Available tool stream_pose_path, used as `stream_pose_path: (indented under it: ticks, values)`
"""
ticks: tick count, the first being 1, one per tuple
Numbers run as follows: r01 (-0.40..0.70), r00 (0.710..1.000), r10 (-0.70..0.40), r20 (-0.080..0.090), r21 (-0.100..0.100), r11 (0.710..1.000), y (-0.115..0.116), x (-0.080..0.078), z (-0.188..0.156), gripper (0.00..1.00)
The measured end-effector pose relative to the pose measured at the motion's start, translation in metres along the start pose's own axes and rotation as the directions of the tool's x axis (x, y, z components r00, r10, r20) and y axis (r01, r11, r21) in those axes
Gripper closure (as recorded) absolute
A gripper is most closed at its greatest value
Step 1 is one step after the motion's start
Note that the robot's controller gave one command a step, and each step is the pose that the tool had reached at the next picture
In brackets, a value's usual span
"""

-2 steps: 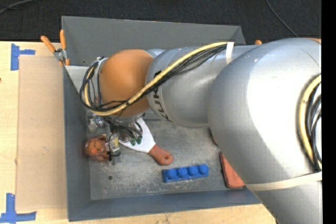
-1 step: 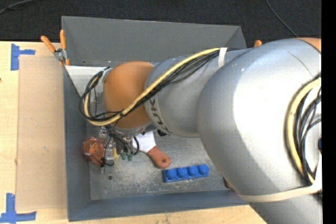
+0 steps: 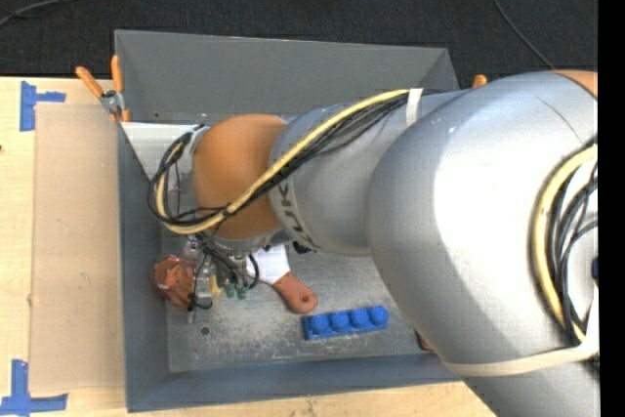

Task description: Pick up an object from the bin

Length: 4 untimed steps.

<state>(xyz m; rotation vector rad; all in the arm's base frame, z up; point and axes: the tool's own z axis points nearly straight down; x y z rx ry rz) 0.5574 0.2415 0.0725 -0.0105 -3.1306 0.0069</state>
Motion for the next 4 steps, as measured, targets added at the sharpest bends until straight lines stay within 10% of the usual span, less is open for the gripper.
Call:
stream_pose_path:
  ticks: [4]
  values:
    - [-0.005, 1.000, 0.005, -0.006, 0.001, 1.000, -0.002, 0.002, -0.046, 1.00]
